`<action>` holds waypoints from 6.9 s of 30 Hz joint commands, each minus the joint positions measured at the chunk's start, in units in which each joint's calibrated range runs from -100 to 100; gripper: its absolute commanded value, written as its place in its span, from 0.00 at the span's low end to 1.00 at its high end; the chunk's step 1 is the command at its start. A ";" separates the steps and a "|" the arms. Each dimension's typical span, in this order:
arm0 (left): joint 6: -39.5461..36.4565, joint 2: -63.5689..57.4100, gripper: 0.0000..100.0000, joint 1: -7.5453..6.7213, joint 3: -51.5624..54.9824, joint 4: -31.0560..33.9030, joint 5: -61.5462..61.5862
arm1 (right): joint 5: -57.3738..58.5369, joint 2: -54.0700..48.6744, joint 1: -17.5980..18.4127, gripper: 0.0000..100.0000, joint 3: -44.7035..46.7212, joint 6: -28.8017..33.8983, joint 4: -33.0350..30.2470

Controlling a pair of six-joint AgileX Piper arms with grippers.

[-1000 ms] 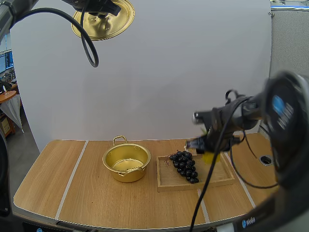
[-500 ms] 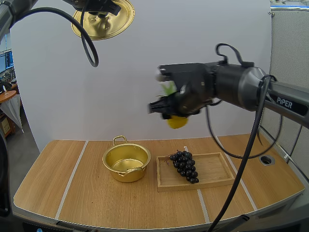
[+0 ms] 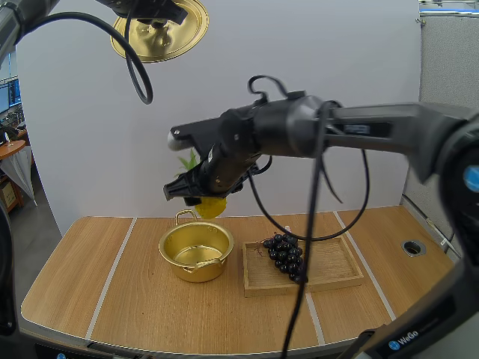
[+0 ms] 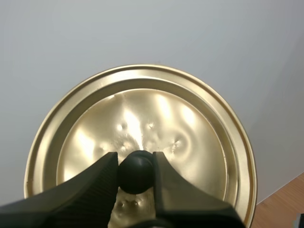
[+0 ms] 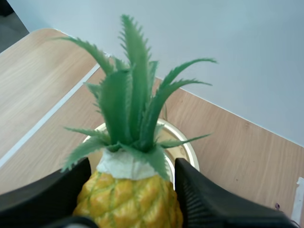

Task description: Open the pot, put the pineapple inside, and close it

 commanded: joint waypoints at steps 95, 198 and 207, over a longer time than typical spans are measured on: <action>-0.36 -0.57 0.00 -0.19 -0.40 -0.33 -1.51 | 41.73 -58.98 -0.14 1.00 11.03 -0.72 -2.33; 35.15 19.12 0.00 3.28 55.25 -20.30 -9.97 | 49.67 -70.83 -6.17 0.00 22.17 -2.16 -0.80; 35.85 24.24 0.00 3.28 51.30 -21.61 -9.75 | 49.67 -70.83 -6.17 0.00 22.17 -2.16 -0.80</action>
